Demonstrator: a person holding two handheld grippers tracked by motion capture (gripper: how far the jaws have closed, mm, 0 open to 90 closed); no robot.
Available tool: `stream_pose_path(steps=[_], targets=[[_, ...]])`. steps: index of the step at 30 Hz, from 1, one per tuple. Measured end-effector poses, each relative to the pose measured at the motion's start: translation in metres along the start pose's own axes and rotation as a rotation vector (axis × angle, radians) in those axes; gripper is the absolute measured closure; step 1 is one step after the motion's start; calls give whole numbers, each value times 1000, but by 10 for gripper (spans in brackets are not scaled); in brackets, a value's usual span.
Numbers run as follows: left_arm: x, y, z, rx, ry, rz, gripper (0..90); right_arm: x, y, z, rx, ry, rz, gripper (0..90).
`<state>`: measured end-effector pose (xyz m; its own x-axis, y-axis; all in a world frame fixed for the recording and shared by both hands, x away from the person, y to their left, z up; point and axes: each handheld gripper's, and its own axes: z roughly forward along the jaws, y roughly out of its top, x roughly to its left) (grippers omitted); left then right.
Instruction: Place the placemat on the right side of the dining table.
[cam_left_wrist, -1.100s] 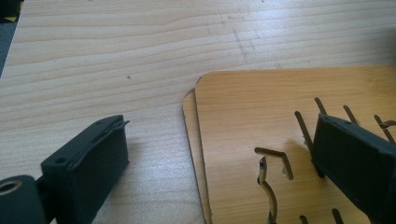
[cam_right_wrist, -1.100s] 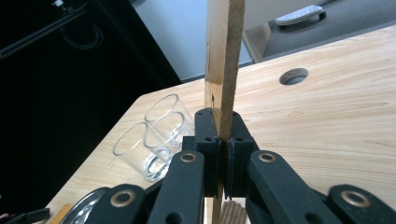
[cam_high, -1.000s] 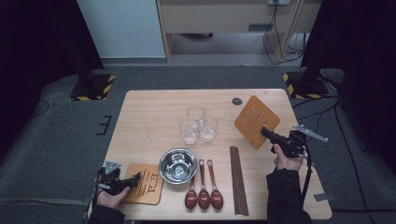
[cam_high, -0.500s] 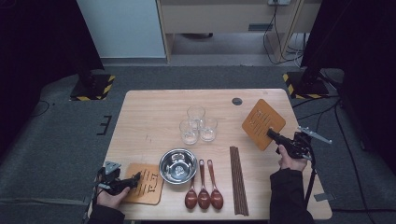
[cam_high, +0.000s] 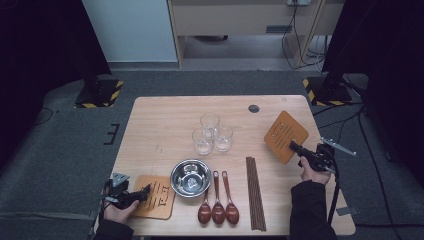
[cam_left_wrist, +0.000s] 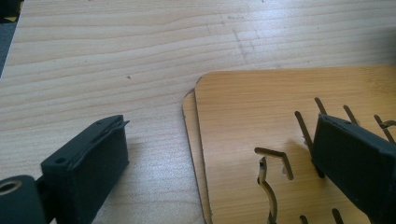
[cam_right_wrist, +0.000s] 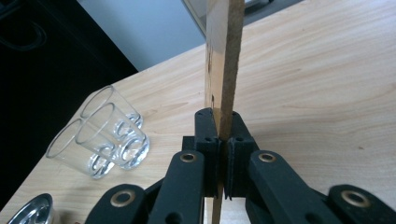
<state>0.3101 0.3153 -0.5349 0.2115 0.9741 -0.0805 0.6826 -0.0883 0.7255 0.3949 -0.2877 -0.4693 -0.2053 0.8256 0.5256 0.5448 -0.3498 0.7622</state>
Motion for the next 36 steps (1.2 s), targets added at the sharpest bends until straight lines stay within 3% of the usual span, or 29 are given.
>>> stream_pose_path(steps=[19,36], targets=[[0,0,0,0,0,0,28,-3,-9,8,56,-71,-26,870],[0,0,0,0,0,0,29,-3,-16,8,55,-102,-49,856]])
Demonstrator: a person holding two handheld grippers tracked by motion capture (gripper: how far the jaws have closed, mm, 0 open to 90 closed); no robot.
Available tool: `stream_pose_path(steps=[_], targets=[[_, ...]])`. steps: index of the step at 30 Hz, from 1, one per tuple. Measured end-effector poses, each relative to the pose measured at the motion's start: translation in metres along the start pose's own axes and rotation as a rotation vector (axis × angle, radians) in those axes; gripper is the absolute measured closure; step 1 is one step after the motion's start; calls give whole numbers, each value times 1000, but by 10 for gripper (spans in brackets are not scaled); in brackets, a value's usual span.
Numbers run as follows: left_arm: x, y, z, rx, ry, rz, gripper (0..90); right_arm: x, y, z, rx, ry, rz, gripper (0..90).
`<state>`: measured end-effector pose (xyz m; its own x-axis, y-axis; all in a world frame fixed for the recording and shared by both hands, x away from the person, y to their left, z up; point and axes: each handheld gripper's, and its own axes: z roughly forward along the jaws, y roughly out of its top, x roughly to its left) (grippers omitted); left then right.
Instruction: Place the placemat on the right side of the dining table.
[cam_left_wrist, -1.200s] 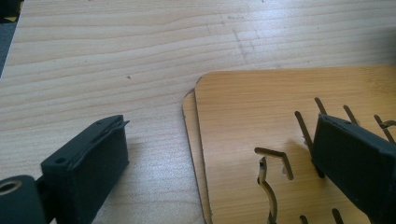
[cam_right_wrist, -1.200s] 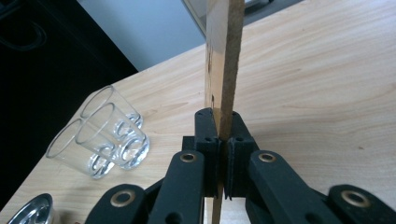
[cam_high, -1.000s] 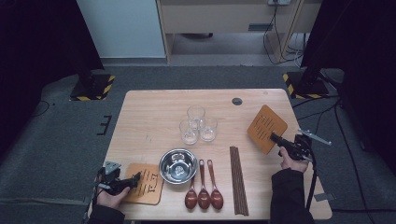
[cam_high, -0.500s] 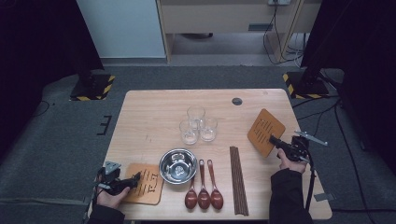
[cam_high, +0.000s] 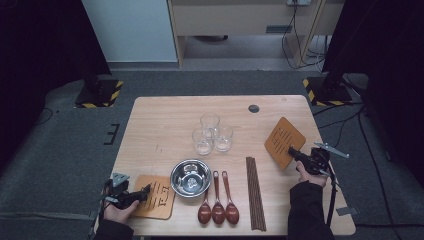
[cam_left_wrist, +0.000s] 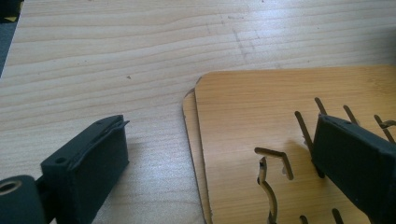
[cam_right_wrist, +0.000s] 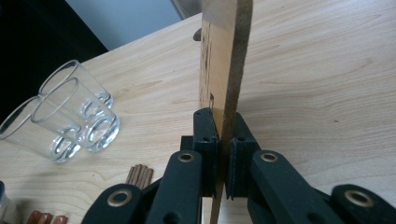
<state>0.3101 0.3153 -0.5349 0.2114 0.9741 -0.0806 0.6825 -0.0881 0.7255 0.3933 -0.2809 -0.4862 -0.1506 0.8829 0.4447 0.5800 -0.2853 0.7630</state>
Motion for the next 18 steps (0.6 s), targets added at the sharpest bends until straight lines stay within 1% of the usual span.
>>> stream_pose_path(steps=[2,4,9,12,18], targets=[[0,0,0,0,0,0,29,0,-1,0,0,-5,-9,851],[0,0,0,0,0,0,29,0,-1,0,1,-4,1,844],[0,0,0,0,0,0,28,-3,-4,1,10,-20,4,823],[0,0,0,0,0,0,28,-3,-6,2,17,-35,-7,818],[0,0,0,0,0,0,28,-5,-8,3,22,-45,7,788]])
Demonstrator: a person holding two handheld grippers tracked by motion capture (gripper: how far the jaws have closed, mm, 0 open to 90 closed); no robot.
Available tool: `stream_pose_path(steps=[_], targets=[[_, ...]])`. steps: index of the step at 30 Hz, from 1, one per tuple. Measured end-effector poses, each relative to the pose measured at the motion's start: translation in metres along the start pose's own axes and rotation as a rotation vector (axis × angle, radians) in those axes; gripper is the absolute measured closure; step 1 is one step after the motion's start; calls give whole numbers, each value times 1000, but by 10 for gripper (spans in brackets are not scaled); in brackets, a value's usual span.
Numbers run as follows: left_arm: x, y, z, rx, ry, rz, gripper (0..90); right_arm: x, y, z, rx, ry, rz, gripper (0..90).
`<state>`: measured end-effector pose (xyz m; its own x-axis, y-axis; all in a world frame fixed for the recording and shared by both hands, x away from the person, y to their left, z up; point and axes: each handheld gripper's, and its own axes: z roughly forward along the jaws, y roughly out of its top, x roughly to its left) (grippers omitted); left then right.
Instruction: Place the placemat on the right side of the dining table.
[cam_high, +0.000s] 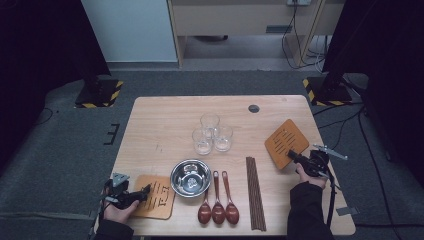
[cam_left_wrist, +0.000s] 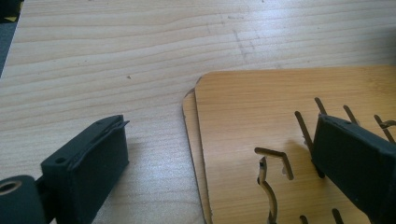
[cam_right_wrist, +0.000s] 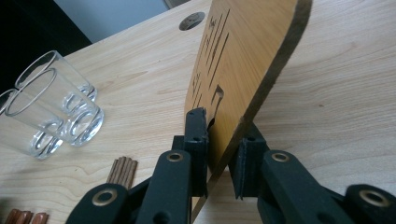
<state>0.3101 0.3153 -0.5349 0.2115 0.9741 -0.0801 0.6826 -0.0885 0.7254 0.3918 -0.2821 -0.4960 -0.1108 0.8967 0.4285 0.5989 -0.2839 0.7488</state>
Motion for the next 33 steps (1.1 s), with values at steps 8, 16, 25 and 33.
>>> stream_pose_path(steps=[8,16,25,33], targets=[[0,0,0,0,0,0,29,-2,-2,0,5,-14,-1,764],[0,0,0,0,0,0,28,-4,-3,0,6,-21,10,727],[0,0,0,0,1,-1,28,-5,-3,0,7,-24,18,685],[0,0,0,0,1,-1,28,-8,-4,-1,5,-22,47,647]])
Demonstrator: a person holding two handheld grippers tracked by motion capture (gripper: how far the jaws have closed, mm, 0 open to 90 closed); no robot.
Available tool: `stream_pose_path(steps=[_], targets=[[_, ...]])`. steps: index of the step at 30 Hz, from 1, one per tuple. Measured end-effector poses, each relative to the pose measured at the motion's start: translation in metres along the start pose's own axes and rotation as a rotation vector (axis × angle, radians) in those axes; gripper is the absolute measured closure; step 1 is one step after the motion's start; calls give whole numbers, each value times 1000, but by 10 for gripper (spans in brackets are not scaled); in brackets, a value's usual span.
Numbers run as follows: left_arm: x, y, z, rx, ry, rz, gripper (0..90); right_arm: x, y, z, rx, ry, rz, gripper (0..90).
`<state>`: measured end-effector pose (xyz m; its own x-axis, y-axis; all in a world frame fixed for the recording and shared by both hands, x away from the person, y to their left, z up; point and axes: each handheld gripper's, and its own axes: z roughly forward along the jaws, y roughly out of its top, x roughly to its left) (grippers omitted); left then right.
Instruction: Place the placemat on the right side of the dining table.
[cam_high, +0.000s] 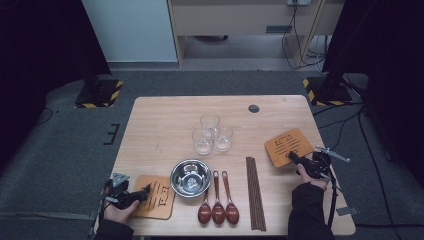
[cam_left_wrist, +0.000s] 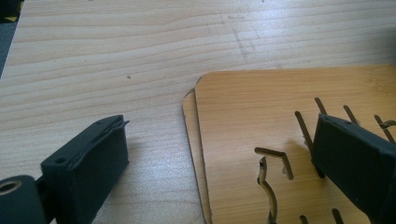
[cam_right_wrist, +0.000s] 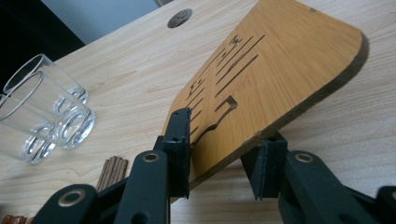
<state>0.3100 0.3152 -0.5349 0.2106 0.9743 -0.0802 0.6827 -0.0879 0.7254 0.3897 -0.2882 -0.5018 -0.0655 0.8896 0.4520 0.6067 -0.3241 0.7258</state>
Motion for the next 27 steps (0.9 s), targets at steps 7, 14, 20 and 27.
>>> stream_pose_path(steps=[7,14,20,27], targets=[[0,0,0,0,0,0,28,0,0,1,2,7,6,612],[0,0,0,0,0,0,28,-3,0,1,4,1,16,569],[0,0,0,0,0,0,28,-3,0,1,3,5,26,544],[0,0,0,0,0,0,28,-4,0,2,0,-2,30,513]])
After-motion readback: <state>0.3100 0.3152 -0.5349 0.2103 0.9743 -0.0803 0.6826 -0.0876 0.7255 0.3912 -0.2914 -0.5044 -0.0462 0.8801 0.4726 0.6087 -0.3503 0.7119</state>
